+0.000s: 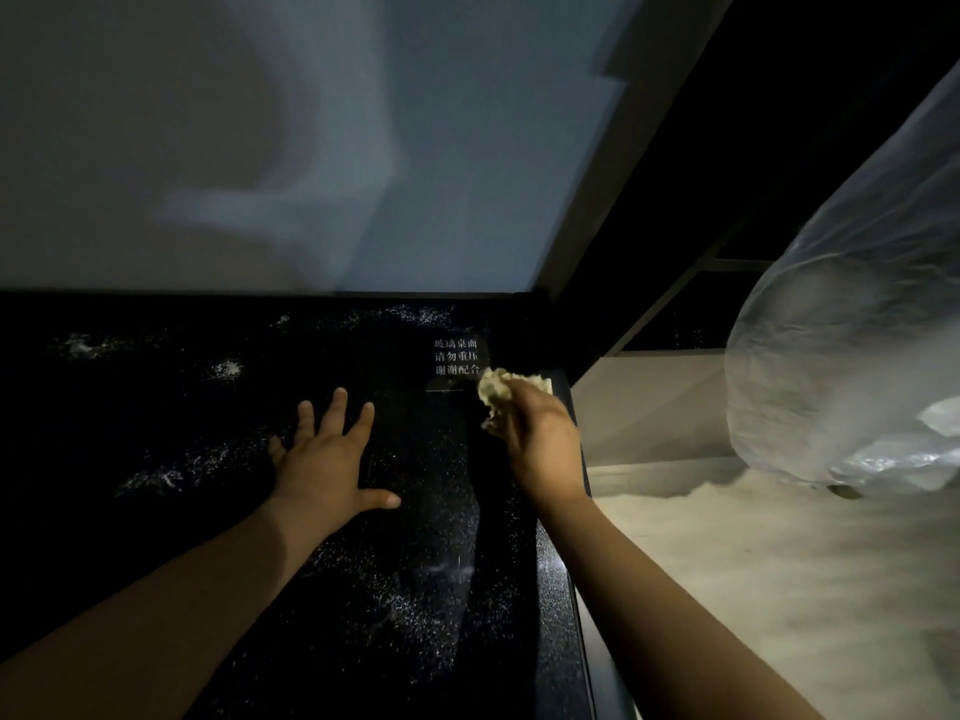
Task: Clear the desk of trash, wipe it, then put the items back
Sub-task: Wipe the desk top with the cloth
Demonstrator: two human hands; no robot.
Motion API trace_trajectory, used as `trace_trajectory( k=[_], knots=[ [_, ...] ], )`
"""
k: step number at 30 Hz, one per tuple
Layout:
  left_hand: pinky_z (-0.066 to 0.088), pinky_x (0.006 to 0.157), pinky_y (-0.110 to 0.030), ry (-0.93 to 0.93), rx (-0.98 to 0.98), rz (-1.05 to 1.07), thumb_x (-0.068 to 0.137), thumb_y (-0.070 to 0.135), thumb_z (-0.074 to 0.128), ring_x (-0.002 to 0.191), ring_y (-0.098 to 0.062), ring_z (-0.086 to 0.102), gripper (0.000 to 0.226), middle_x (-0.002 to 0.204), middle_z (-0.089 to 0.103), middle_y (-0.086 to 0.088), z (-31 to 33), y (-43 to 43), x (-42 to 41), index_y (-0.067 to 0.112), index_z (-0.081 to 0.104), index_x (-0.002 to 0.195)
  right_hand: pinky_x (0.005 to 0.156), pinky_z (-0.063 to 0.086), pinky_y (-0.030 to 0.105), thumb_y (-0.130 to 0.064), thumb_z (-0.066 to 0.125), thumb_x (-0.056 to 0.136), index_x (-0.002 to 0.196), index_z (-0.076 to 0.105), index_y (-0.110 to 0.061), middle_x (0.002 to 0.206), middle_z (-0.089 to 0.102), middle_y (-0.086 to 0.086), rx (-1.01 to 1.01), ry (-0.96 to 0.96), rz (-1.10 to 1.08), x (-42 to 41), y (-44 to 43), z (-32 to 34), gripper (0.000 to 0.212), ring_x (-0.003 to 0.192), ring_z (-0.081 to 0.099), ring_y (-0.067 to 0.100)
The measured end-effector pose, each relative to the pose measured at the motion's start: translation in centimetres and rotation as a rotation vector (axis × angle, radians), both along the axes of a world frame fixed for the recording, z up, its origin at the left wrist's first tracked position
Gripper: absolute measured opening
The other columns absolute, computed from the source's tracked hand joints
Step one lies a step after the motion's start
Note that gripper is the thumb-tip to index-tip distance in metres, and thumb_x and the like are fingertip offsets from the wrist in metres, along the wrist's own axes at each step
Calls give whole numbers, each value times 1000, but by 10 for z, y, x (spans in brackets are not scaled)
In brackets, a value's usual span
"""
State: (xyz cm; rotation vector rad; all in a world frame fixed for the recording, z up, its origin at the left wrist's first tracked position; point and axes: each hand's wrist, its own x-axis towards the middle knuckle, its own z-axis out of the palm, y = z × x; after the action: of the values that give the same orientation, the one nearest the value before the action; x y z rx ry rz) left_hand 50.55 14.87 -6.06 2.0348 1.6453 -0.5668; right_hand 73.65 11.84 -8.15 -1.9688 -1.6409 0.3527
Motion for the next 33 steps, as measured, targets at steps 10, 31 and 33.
trace_trajectory(
  k=[10, 31, 33],
  knots=[
    [17, 114, -60, 42, 8, -25, 69, 79, 55, 146, -37, -12, 116, 158, -24, -2, -7, 1, -2, 32, -12, 151, 100, 43, 42, -18, 53, 91, 129, 58, -10, 127, 61, 14, -29, -62, 17, 22, 98, 11, 39, 118, 52, 36],
    [17, 113, -62, -2, 16, -12, 71, 74, 61, 146, -38, -11, 115, 158, -22, -3, -2, 0, 0, 31, -8, 152, 119, -2, 38, -37, 31, 103, 152, 20, -31, 161, 8, -4, -334, -276, 157, 15, 26, -19, 50, 148, 1, 17],
    [17, 113, -62, -4, 18, -11, 71, 73, 61, 146, -38, -11, 115, 159, -21, -3, -1, 0, 0, 31, -7, 152, 119, -4, 36, -37, 31, 103, 152, 20, -31, 161, 7, -4, -341, -268, 150, 13, 15, -19, 50, 148, -1, 16]
  ],
)
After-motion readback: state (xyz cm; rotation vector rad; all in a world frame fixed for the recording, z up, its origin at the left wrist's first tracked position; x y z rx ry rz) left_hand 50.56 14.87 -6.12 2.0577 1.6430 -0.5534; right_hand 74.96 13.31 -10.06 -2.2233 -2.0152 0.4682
